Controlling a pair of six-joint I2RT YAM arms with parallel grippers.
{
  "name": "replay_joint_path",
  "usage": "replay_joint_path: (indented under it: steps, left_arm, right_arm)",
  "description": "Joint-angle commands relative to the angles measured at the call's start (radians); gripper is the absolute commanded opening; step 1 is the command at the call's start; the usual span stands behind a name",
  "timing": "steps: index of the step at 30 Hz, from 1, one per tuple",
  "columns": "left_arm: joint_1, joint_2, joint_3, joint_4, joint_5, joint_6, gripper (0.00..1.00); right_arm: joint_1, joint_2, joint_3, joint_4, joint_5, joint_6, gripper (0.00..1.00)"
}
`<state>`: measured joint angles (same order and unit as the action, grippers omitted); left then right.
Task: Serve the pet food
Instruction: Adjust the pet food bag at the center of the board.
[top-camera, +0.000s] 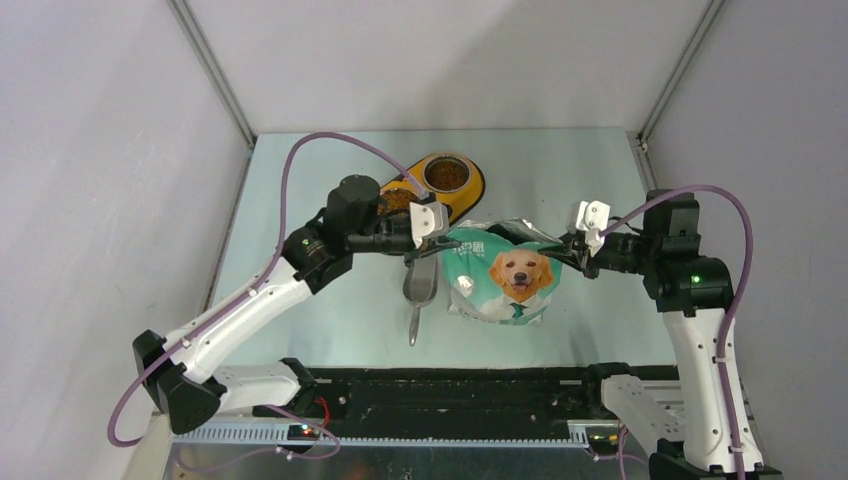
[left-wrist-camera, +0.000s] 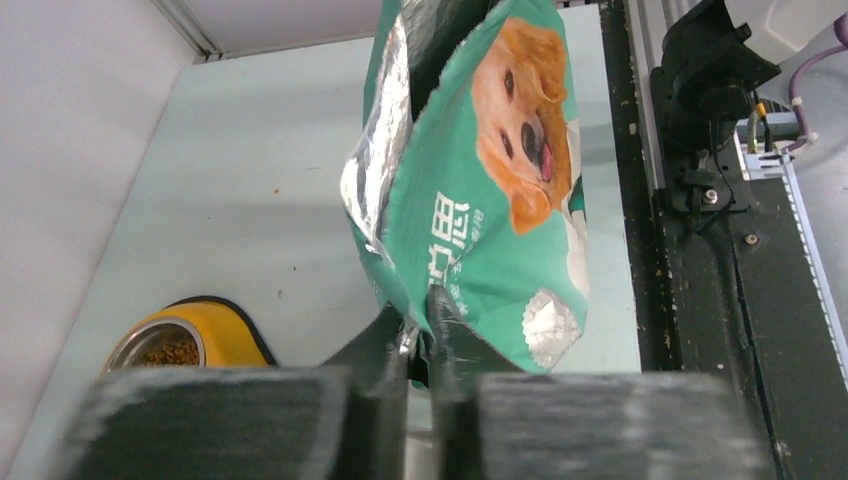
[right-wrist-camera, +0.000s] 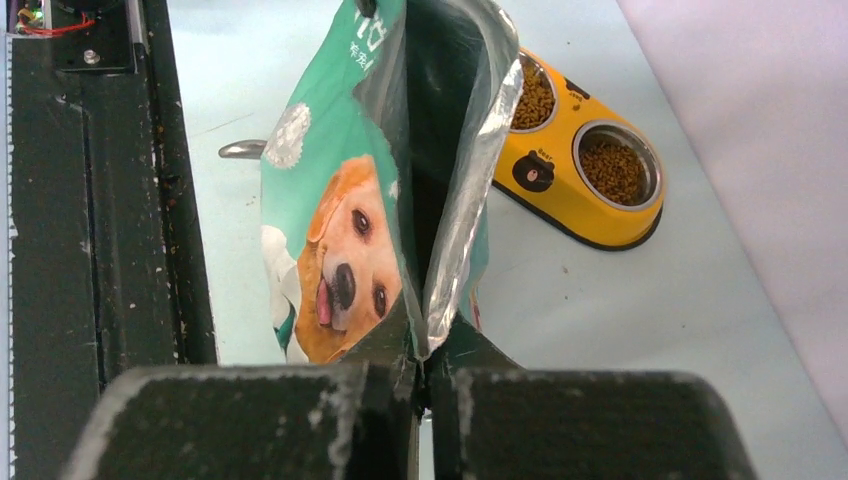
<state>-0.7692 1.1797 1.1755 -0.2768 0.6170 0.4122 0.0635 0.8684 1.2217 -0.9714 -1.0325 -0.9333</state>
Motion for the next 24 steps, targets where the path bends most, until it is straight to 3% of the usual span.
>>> replay_joint_path:
  steps: [1,2,4,6,15,20,22,24]
  left_arm:
    - [0.021,-0.042,0.075,-0.086,-0.023,0.103,0.39]
    - [0.018,-0.037,0.084,-0.095,-0.024,0.112,0.68]
    - [0.012,-0.018,0.121,-0.118,-0.022,0.137,0.95]
    - [-0.007,0.014,0.174,-0.148,-0.024,0.177,0.99]
    - [-0.115,0.226,0.420,-0.371,-0.074,0.404,0.99]
    - [-0.141,0.302,0.500,-0.483,-0.083,0.471,0.96]
    - [-0.146,0.313,0.515,-0.516,-0.080,0.495,0.82]
    - [-0.155,0.317,0.525,-0.542,-0.094,0.521,0.50]
  right_arm:
    - [0.016,-0.037,0.052,0.014,-0.010,-0.034,0.00]
    - [0.015,-0.044,0.053,0.028,-0.010,0.000,0.00]
    - [0.014,-0.052,0.054,0.091,-0.007,0.082,0.00]
    - [0.012,-0.056,0.054,0.147,-0.003,0.163,0.00]
    - [0.008,-0.069,0.053,0.274,0.037,0.351,0.04]
    - [0.009,-0.083,0.052,0.250,0.057,0.349,0.14]
    - [0.009,-0.089,0.052,0.225,0.065,0.327,0.21]
    - [0.010,-0.090,0.053,0.209,0.068,0.309,0.25]
